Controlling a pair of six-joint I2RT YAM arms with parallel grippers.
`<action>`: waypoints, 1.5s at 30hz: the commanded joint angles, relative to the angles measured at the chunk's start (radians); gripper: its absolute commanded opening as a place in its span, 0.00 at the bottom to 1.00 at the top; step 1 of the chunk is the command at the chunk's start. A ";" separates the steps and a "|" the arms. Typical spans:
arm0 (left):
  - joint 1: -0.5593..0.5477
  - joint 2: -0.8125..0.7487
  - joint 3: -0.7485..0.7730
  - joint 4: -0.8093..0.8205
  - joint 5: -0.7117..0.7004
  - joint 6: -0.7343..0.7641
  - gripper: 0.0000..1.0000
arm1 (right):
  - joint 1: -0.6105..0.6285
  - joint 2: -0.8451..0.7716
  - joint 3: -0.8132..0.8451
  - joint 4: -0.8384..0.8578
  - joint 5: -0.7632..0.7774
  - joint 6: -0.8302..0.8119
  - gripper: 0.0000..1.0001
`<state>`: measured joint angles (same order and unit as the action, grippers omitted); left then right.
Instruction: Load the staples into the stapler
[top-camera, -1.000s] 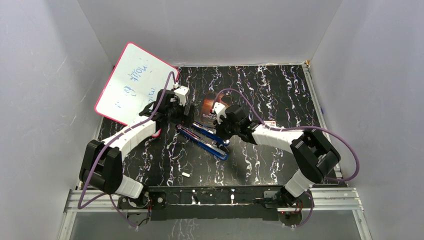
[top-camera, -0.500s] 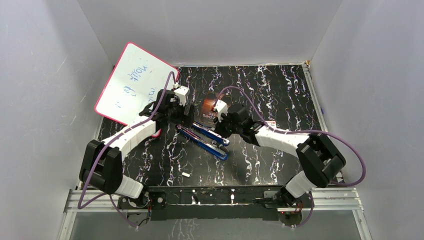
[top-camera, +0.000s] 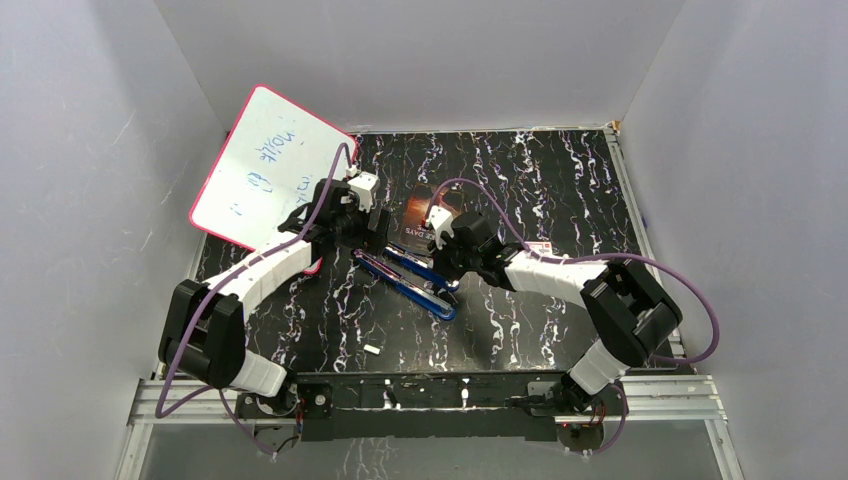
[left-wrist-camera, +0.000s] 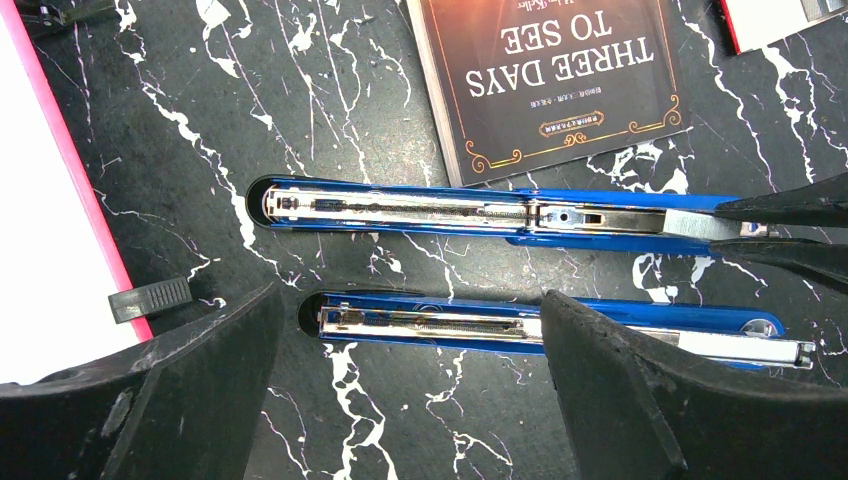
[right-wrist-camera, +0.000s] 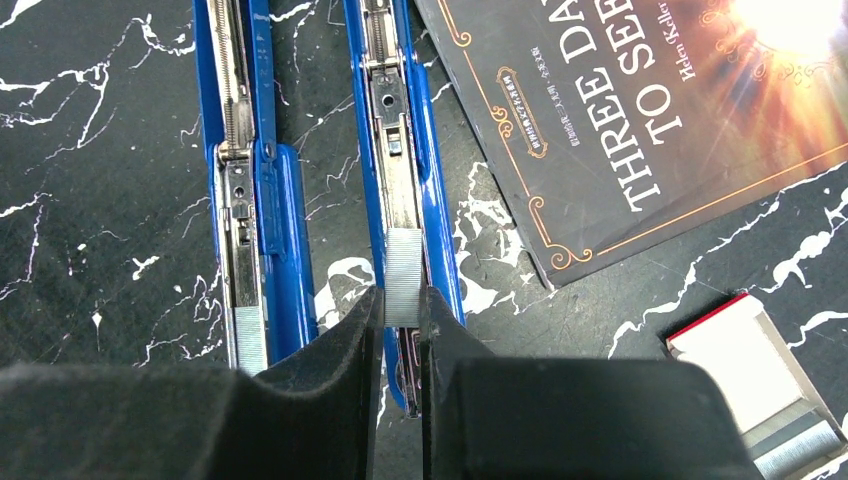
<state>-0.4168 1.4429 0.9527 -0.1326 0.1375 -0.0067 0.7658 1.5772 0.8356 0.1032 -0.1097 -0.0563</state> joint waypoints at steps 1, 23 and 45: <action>-0.007 -0.029 0.006 -0.009 -0.006 0.010 0.98 | -0.003 0.003 0.043 -0.009 0.017 0.000 0.00; -0.007 -0.027 0.006 -0.006 -0.006 0.010 0.98 | -0.003 -0.044 0.014 0.031 0.029 0.005 0.00; -0.007 -0.030 0.006 -0.007 -0.007 0.010 0.98 | -0.003 0.042 0.065 -0.086 0.018 0.006 0.00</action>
<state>-0.4168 1.4429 0.9527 -0.1326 0.1375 -0.0067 0.7654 1.6108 0.8696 0.0525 -0.0887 -0.0555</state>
